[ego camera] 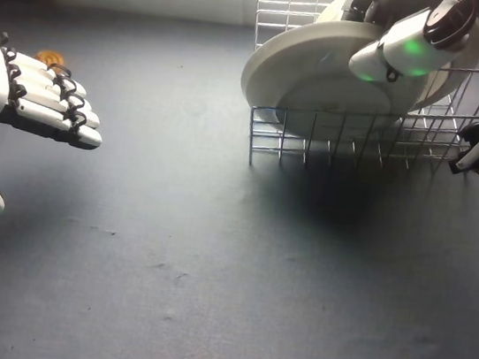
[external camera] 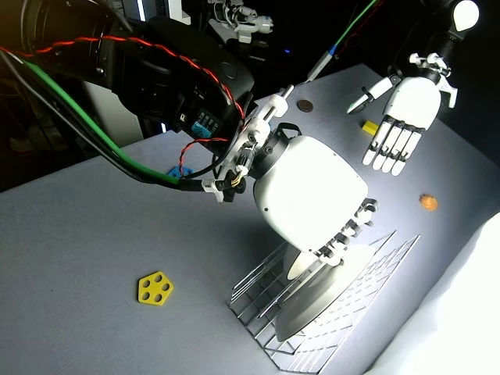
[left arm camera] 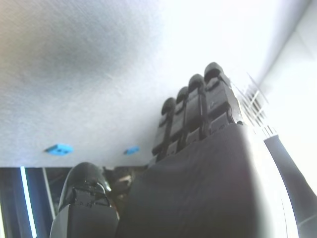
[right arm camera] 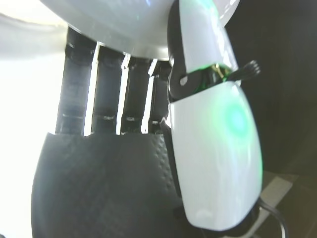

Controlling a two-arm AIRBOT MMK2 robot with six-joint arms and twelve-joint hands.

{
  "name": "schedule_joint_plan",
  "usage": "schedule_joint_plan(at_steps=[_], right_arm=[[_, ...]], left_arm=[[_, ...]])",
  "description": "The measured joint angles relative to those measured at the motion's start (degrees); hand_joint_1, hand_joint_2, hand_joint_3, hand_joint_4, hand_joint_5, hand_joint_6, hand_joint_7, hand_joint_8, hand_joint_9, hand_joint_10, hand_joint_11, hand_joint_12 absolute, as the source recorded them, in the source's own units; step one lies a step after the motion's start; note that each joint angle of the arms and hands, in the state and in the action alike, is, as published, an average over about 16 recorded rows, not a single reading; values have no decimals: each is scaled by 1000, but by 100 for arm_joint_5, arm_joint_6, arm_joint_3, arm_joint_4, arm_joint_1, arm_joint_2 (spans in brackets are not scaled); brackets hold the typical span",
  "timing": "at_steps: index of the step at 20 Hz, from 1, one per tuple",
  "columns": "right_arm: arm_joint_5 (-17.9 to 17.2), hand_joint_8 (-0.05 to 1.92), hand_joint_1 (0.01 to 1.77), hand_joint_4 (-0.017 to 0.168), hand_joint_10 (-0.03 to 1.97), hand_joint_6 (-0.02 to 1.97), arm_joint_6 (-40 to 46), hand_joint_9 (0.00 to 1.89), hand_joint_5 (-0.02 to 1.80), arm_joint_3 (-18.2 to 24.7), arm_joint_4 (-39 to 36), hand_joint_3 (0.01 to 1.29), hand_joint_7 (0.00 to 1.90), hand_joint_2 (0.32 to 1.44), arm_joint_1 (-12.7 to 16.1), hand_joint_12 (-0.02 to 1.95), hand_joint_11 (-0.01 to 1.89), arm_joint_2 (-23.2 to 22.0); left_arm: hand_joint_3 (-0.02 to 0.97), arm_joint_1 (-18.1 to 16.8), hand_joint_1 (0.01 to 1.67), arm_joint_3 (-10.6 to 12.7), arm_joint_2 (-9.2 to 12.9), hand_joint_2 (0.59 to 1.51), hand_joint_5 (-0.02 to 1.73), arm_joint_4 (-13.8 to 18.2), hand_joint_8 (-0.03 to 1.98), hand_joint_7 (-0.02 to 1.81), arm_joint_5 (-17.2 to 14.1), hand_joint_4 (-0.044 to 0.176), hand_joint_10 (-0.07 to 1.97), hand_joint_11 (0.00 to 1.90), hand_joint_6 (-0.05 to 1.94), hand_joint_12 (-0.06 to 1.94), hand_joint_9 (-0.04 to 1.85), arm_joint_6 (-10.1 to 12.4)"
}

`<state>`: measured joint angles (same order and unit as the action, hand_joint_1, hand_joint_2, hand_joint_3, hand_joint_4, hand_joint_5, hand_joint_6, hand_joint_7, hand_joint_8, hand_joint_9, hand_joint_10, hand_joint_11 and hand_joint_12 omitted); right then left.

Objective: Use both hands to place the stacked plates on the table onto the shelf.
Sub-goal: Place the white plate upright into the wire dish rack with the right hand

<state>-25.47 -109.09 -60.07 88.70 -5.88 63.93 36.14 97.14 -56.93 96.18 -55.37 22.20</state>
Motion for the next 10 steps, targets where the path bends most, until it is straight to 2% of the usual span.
schedule_joint_plan(at_steps=[10], right_arm=[[9,1059,1293,6,840,974,80,839,851,-11,-207,12,937,1056,-84,1463,632,13]], left_arm=[[17,-22,14,-20,2,1120,21,10,-12,19,2,1,16,17,6,13,22,0]])
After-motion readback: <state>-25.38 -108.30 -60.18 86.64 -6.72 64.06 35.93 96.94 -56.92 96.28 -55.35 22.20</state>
